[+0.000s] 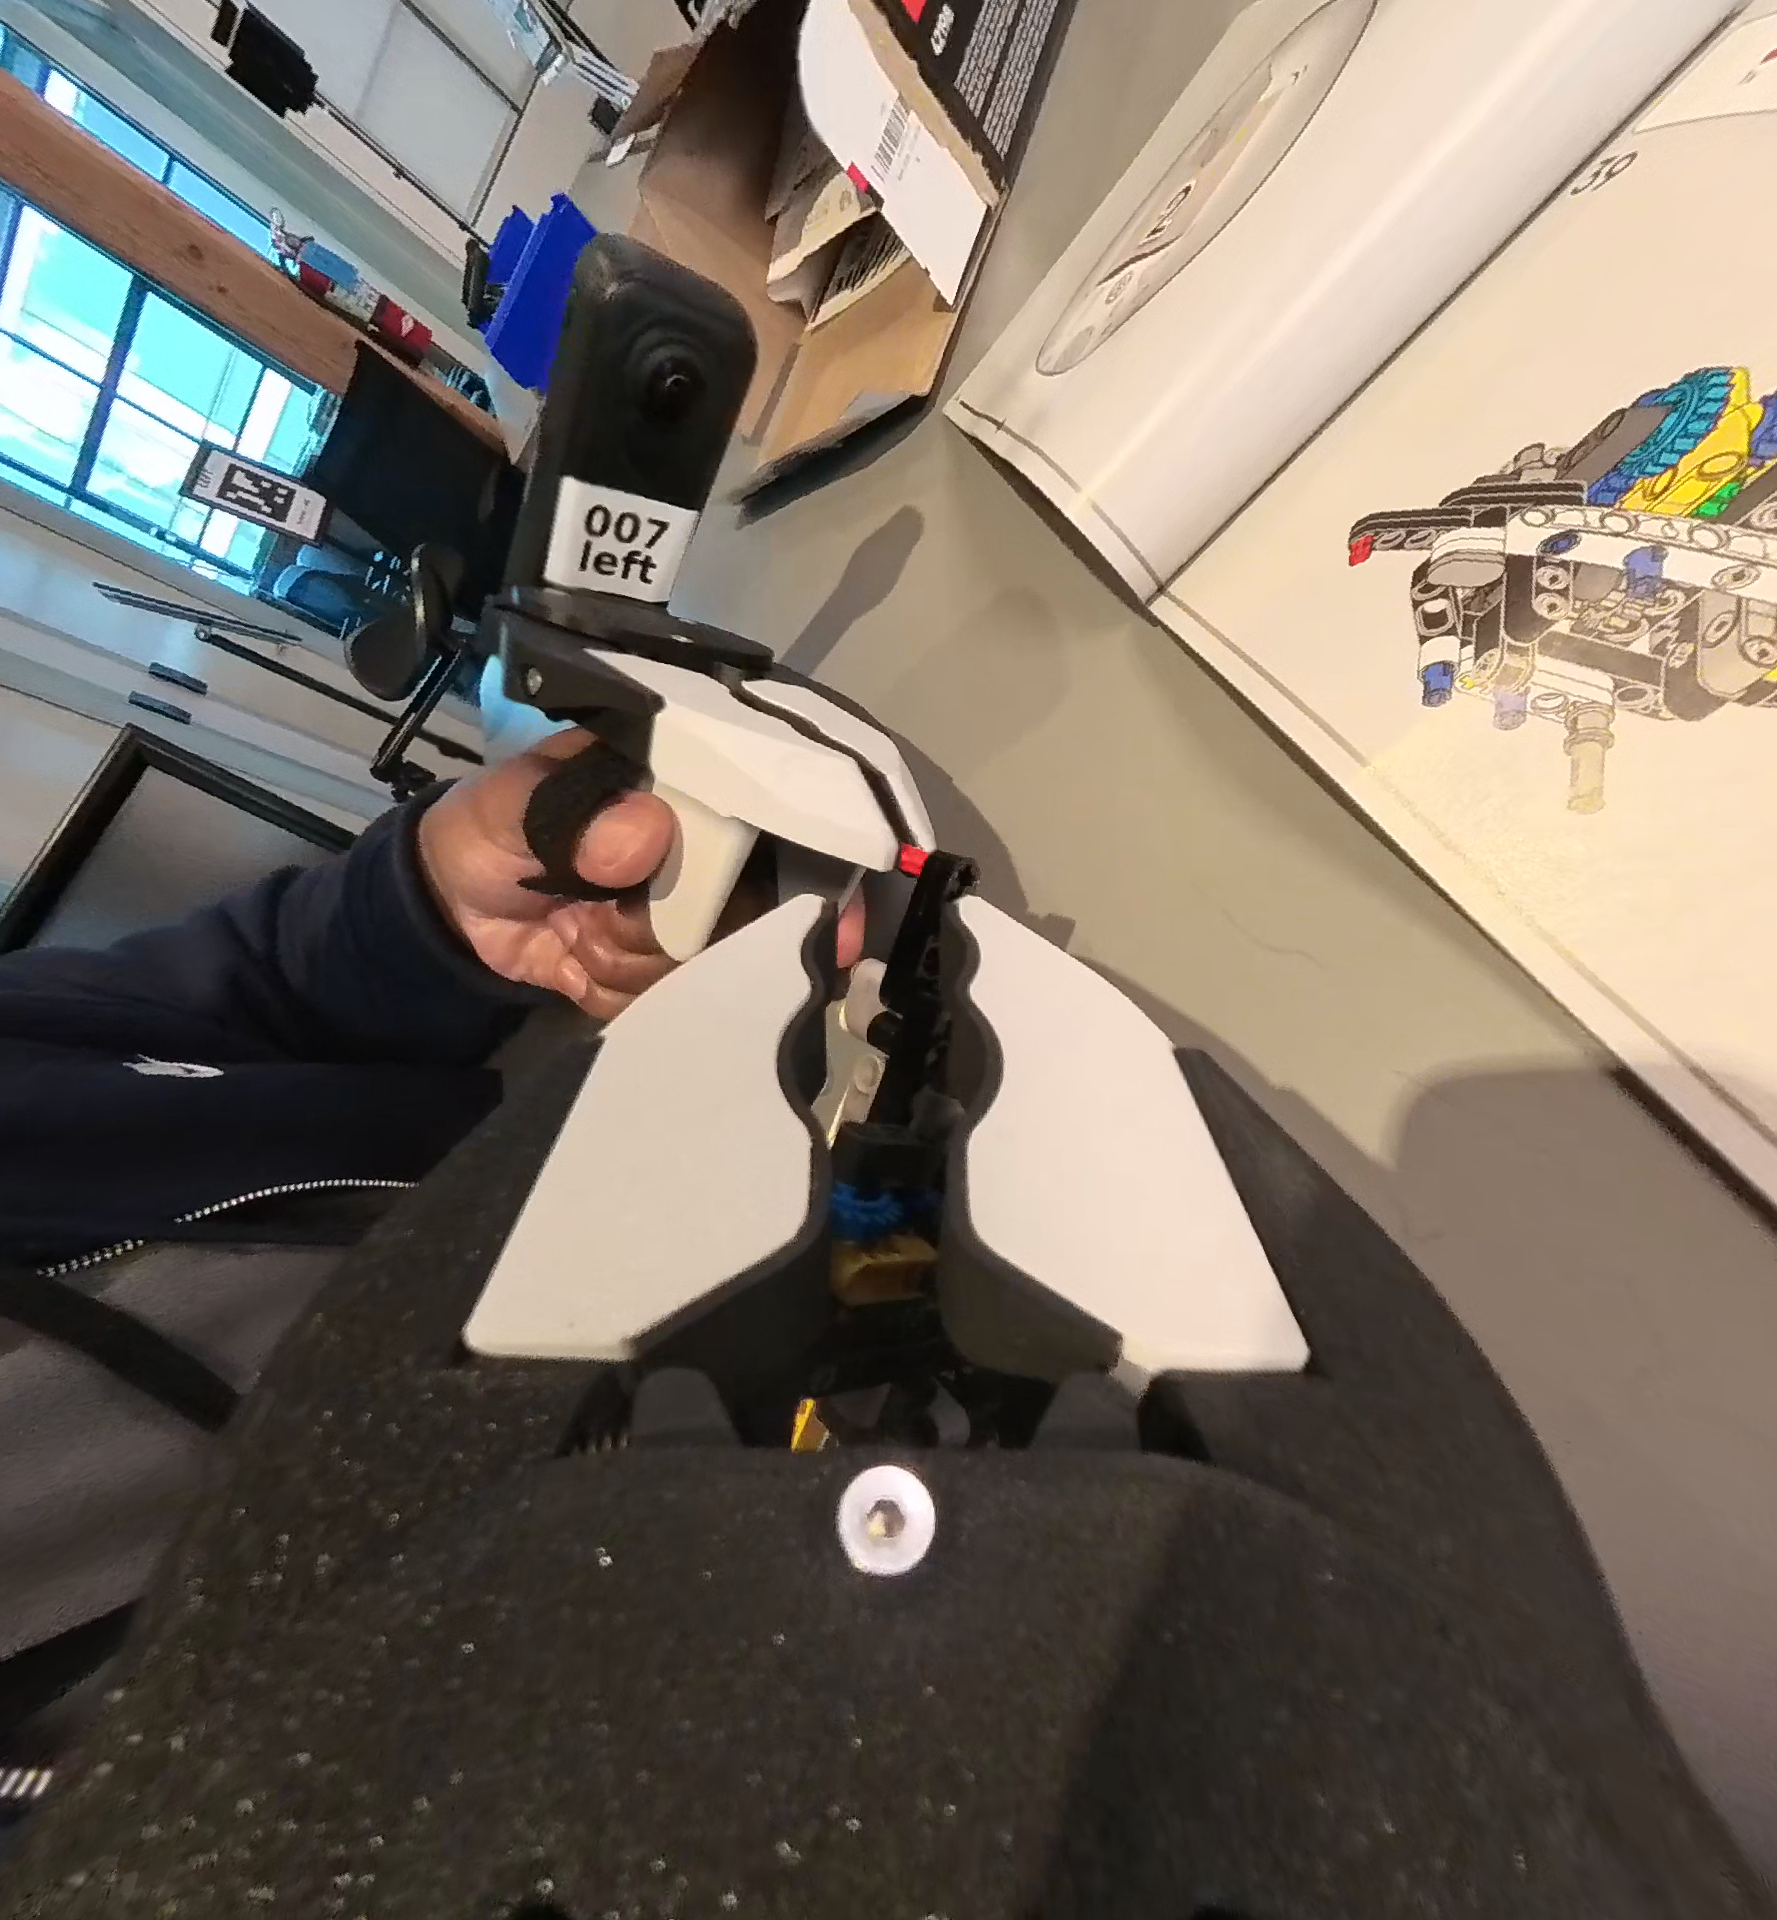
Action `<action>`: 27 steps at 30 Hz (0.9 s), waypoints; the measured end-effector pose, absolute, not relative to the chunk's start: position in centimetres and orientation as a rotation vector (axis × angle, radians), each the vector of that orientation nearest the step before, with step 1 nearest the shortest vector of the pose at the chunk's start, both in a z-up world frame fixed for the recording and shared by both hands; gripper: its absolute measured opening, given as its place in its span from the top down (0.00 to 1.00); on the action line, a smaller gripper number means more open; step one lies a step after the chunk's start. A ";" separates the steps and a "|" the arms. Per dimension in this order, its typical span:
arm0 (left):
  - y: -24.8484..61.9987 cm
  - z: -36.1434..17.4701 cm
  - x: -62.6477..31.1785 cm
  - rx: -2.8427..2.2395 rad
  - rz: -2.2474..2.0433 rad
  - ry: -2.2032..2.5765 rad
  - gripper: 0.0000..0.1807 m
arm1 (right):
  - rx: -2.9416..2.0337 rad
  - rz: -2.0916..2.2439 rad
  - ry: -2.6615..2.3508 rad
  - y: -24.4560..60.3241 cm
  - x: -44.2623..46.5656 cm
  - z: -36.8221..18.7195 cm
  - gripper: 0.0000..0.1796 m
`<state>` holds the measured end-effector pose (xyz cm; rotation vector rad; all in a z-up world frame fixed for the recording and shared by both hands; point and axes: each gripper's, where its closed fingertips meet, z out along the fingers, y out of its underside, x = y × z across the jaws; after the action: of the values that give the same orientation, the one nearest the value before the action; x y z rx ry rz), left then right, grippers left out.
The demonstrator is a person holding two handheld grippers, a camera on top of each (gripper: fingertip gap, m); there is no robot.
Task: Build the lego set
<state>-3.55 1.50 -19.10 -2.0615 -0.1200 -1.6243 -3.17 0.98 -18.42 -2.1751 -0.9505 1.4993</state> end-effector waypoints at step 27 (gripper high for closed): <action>-2.1 -18.6 -1.0 -2.152 -1.861 0.355 0.98 | -2.154 1.608 -0.770 -2.8 -1.1 -18.8 0.89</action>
<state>-0.98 -2.06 -18.65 -2.1519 0.3551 -1.8614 -1.14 -2.80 -18.85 -2.1543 -0.7698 1.6079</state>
